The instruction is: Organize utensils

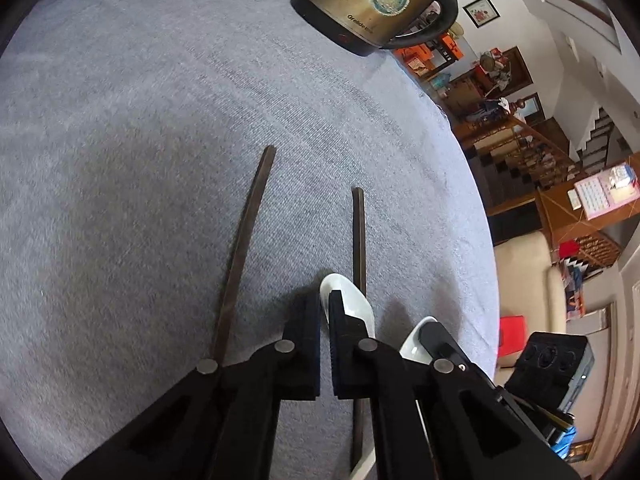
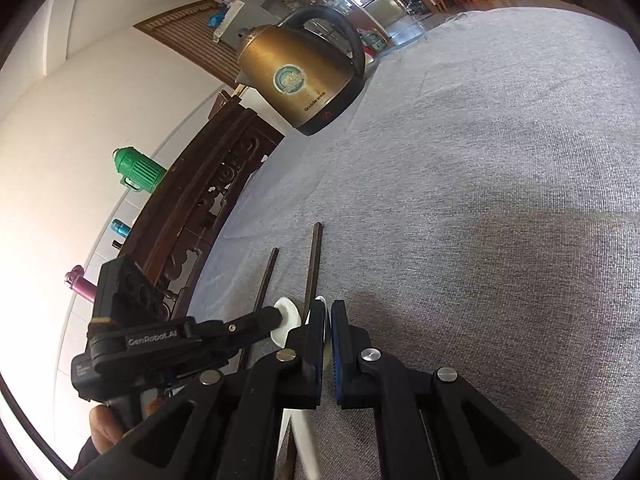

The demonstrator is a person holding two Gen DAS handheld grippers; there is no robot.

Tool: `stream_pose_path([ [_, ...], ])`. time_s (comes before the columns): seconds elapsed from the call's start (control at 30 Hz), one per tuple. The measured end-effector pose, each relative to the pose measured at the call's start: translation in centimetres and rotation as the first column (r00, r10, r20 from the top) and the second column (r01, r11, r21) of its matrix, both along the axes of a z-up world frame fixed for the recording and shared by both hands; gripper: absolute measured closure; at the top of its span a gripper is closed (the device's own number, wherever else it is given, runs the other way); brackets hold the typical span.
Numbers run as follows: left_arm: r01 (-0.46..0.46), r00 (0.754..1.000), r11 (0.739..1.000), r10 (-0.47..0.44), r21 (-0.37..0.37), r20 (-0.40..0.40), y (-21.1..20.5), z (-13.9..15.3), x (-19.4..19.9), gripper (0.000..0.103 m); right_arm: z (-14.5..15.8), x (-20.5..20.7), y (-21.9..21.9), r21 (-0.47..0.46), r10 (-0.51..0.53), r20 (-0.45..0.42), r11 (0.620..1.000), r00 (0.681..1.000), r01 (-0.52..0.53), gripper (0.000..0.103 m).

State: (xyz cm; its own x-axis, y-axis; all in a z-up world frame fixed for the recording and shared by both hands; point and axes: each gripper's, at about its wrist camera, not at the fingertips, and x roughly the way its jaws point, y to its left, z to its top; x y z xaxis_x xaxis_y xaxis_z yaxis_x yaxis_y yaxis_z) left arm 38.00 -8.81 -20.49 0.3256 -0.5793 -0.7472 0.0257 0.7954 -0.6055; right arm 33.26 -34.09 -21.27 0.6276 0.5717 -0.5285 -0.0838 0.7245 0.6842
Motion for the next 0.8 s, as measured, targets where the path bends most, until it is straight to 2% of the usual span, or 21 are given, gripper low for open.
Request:
stream_pose_path([
  [0.1,0.015,0.999,0.999,-0.016,0.039,0.034,-0.4,0.4,-0.1,0.100,0.2,0.0,0.1,-0.006,-0.002,0.011,1.000,1.000,0.003,0.099],
  [0.27,0.016,0.993,0.998,-0.023,0.057,0.112,-0.3,2.1,-0.3,0.102,0.5,-0.4,-0.2,-0.022,-0.032,0.042,0.999,0.999,0.033,0.099],
  [0.47,-0.001,0.972,0.996,-0.021,0.093,0.232,1.0,5.8,-1.2,0.102,1.9,-2.3,-1.7,-0.035,-0.141,0.119,0.989,0.983,0.146,0.099],
  [0.63,-0.042,0.941,0.991,-0.003,0.127,0.339,2.9,9.1,-3.5,0.102,3.2,-5.1,-3.4,-0.026,-0.280,0.167,0.957,0.945,0.288,0.099],
  [0.8,-0.112,0.912,0.986,0.053,0.122,0.407,6.4,11.1,-6.3,0.102,5.6,-10.0,-4.6,-0.067,-0.406,0.232,0.900,0.884,0.431,0.099],
])
